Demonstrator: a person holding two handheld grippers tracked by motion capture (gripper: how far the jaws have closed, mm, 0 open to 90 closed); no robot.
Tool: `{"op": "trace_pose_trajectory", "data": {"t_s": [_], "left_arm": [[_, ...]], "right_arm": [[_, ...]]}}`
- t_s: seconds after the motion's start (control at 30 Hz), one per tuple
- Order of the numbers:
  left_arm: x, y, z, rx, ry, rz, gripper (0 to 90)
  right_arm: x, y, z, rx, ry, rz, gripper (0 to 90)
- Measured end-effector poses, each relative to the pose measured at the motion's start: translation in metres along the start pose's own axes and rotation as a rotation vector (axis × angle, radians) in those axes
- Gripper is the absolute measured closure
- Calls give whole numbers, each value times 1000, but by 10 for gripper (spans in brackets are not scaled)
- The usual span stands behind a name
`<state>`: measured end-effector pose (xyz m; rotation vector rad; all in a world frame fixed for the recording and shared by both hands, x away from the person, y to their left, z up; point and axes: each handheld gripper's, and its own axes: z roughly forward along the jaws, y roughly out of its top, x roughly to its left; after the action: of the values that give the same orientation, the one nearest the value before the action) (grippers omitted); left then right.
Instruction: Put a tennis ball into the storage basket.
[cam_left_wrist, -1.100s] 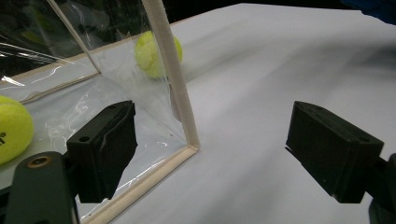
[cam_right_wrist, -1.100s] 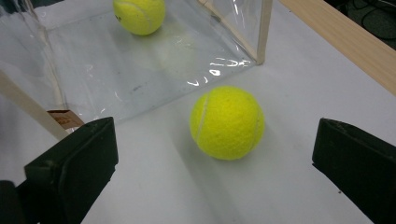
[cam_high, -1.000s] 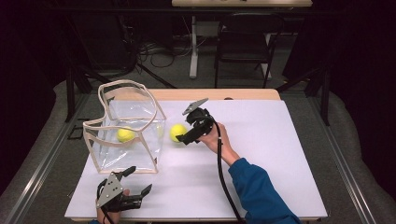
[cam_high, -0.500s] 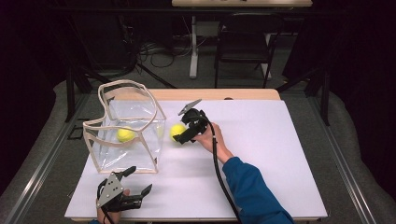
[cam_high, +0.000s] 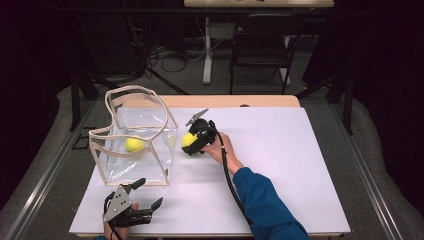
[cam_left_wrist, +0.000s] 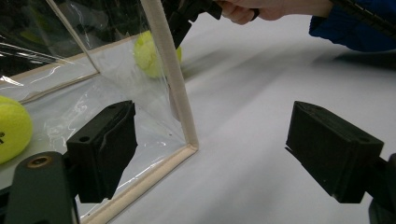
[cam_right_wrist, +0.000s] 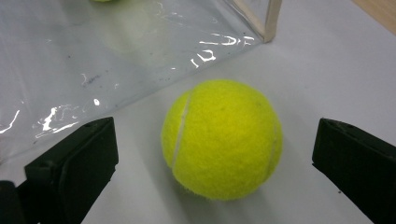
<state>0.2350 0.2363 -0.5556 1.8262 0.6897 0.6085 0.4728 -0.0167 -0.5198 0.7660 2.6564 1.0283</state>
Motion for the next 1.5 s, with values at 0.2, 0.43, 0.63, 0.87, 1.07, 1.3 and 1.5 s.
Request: {"op": "trace_pose_trajectory", "data": {"t_s": [0.2,0.43,0.63,0.87,1.07,1.3,1.5], "left_arm": [[0,0,0,-1,1,2,159],[0,0,0,2,-1,2,159],[0,0,0,4,-3,4,159],[1,-1,0,4,-8,3,159],[1,-1,0,5,-9,2,159],[1,-1,0,3,-9,1,159],[1,-1,-1,2,-8,1,159]], "right_arm": [[-4,-1,12,25,35,33,0],[-4,1,22,48,36,30,0],[-6,0,29,67,45,37,0],[-5,-3,36,91,64,52,104],[-6,-4,36,88,51,61,182],[-12,-7,34,77,56,85,248],[-11,-7,32,71,54,75,252]]}}
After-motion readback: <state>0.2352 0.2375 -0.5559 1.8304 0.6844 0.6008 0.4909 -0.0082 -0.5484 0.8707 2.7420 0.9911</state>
